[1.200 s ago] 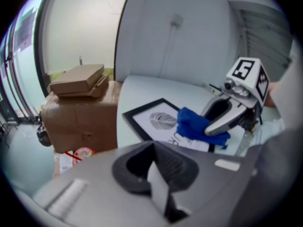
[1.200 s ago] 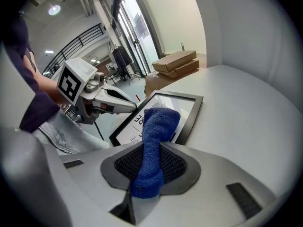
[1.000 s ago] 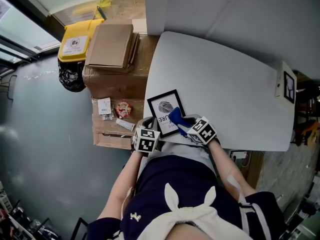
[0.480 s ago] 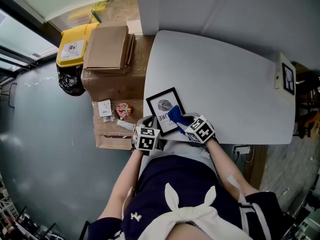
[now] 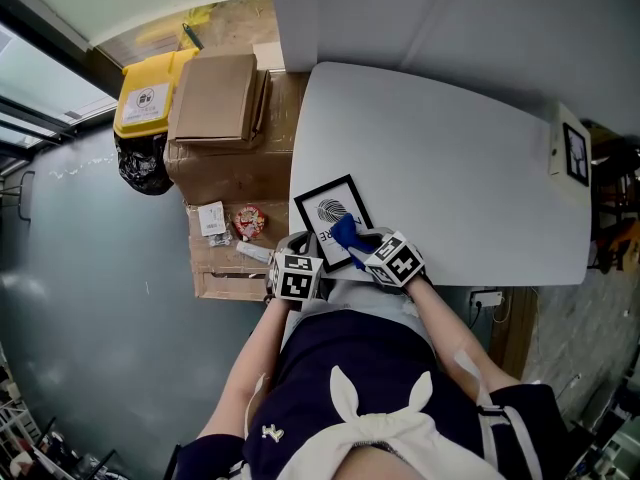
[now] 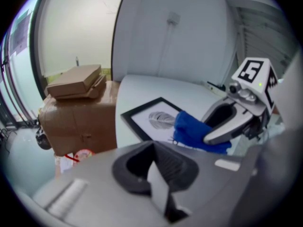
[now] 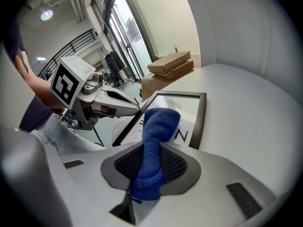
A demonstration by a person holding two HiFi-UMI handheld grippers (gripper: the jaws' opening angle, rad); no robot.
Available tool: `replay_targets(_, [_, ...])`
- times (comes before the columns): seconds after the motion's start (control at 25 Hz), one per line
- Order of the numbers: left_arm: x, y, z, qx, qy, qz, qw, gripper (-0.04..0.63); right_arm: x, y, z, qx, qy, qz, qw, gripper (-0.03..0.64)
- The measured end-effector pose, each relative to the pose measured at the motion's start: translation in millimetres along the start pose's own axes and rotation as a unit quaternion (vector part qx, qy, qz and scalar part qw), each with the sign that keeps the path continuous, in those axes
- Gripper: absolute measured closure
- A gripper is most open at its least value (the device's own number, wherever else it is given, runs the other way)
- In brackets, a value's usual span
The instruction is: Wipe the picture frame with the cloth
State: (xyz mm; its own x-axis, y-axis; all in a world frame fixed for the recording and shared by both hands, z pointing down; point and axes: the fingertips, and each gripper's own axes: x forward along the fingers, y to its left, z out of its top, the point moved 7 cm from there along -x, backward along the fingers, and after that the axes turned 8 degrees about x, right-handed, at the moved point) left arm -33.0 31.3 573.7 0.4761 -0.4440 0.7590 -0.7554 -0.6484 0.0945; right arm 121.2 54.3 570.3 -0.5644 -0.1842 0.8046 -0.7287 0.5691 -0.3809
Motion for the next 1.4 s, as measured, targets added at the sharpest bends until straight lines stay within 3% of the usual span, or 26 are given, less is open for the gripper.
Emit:
replay_targets(0.36, [0.6,0.4,0.5,0.001,-0.002,-0.004,1.0000,0.591,14.2,19.6,8.5,-0.050,0.023,0.026,0.998,0.532])
replay_targets(0.56, [-0.5,1.5,-0.9,-0.018,-0.005,-0.008,0.9998,0.591,23.7,28.7,11.6,-0.078,0.033,0.035,0.996,0.532])
replay_targets(1.0, [-0.3,2.3,-2.6,-0.025,-0.012,-0.009,0.9996,0.591,30.6,44.9,16.5,-0.180,0.072,0.050,0.980,0.532])
replay_targets(1.4, [-0.3,0.8,-3.4,-0.026,-0.015,-0.006,0.9995,0.591,34.8,49.3,16.0,-0.219,0.093,0.027,0.971,0.532])
